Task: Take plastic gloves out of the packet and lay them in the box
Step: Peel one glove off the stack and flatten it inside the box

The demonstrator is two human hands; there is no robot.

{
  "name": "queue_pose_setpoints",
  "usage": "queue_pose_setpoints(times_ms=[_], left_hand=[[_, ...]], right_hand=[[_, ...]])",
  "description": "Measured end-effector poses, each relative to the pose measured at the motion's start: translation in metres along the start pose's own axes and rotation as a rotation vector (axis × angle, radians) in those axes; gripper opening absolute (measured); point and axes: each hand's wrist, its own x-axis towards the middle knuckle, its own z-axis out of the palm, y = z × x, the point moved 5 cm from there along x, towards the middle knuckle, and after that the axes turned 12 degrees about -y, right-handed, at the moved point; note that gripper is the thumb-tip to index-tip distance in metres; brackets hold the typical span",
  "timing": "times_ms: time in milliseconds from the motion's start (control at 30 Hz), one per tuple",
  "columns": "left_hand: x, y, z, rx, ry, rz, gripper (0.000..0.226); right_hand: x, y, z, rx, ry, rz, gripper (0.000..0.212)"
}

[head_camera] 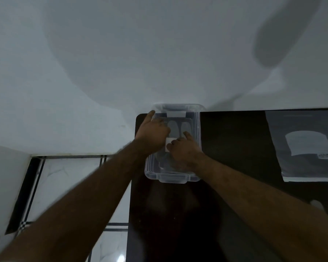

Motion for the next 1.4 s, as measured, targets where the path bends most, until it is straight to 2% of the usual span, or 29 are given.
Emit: queue_pose_setpoints(times_ms=[100, 233, 300, 400, 500, 600, 733, 900, 1033, 1200, 1300, 1400], left_hand=[[0.023, 0.01, 0.007, 0.205, -0.176, 0.018, 0.026], [0.041, -0.002, 0.019, 0.244, -0.248, 0.006, 0.029], [0.048, -0.01, 0.025, 0.256, -0.274, 0.009, 0.032], [0.047, -0.014, 0.026, 0.236, -0.167, 0.01, 0.032], [0.025, 0.004, 0.023, 0.247, -0.062, 0.102, 0.027], [0.003, 0.023, 0.032, 0.289, -0.142, 0.183, 0.023], [-0.01, 0.025, 0.046, 0.306, -0.26, 0.132, 0.028], [-0.02, 0.029, 0.036, 0.27, -0.212, 0.09, 0.032], [-0.027, 0.04, 0.044, 0.243, -0.261, 0.14, 0.031], [-0.026, 0.037, 0.053, 0.177, -0.334, 0.145, 0.03], [-0.026, 0.034, 0.05, 0.21, -0.339, 0.156, 0.03], [-0.026, 0.033, 0.054, 0.248, -0.35, 0.188, 0.028]], right_hand=[[-0.005, -0.006, 0.001, -0.038, 0.001, 0.043, 0.061], [-0.007, -0.004, 0.008, -0.061, -0.023, 0.087, 0.042], [-0.006, 0.002, 0.013, -0.051, -0.032, 0.117, 0.039], [-0.007, 0.014, 0.005, -0.045, -0.008, 0.174, 0.041], [0.0, 0.026, -0.012, -0.035, 0.047, 0.212, 0.05], [0.019, 0.033, -0.023, -0.131, 0.015, 0.165, 0.059], [0.043, 0.037, -0.031, -0.18, -0.001, 0.132, 0.053], [0.05, 0.039, -0.039, -0.154, 0.083, 0.165, 0.052], [0.032, 0.037, -0.038, -0.13, 0.109, 0.171, 0.046], [0.001, 0.023, -0.015, -0.193, 0.059, 0.112, 0.043], [-0.005, 0.016, 0.008, -0.263, -0.008, 0.092, 0.036], [-0.005, 0.01, 0.028, -0.275, -0.094, 0.042, 0.037]])
